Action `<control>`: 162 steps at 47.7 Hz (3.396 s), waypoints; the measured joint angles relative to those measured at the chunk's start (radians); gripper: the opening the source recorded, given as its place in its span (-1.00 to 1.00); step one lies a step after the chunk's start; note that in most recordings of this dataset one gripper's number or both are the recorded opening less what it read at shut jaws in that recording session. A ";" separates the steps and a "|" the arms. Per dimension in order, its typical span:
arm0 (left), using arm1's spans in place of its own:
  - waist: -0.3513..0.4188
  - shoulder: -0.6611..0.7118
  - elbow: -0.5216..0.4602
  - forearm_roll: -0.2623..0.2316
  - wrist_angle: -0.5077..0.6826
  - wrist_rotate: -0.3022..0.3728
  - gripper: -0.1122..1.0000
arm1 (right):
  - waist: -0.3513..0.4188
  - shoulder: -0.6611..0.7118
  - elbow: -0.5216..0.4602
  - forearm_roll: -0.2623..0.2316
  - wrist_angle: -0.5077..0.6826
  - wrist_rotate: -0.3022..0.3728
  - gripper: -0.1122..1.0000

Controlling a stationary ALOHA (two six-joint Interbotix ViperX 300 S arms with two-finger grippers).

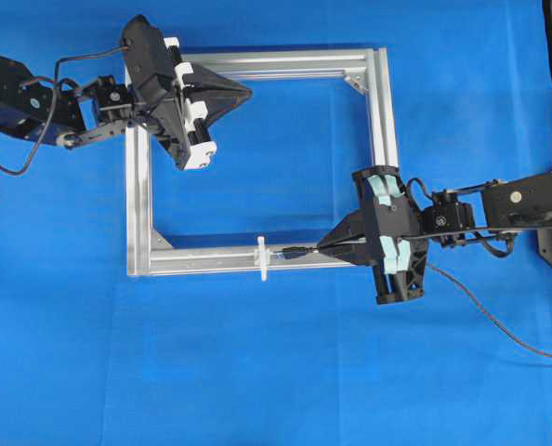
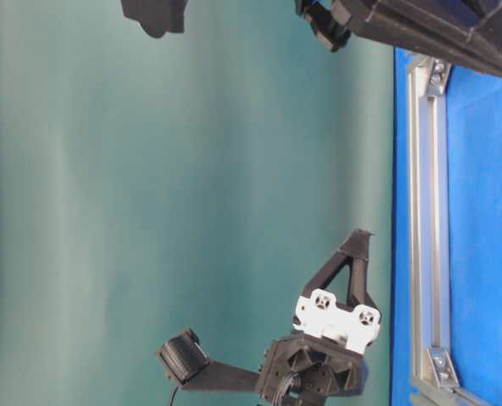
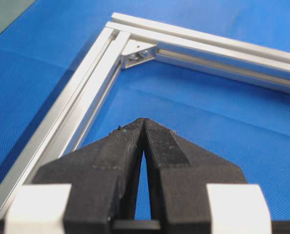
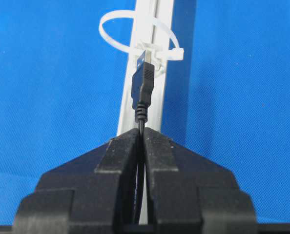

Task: Insert the wire through the string loop located in the center.

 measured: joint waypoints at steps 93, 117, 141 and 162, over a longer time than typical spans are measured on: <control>0.000 0.002 0.000 0.000 -0.002 -0.003 -0.80 | -0.002 0.000 0.000 0.000 -0.002 0.000 -0.85; 0.000 0.002 0.000 0.000 0.000 -0.003 -0.80 | 0.000 0.000 0.000 0.000 -0.008 0.000 -0.85; -0.003 0.002 0.000 0.000 0.000 -0.005 -0.80 | 0.000 0.086 -0.069 0.002 -0.058 0.000 -0.85; -0.003 0.000 0.000 0.000 0.000 -0.003 -0.80 | -0.002 0.192 -0.184 0.002 -0.072 0.000 -0.85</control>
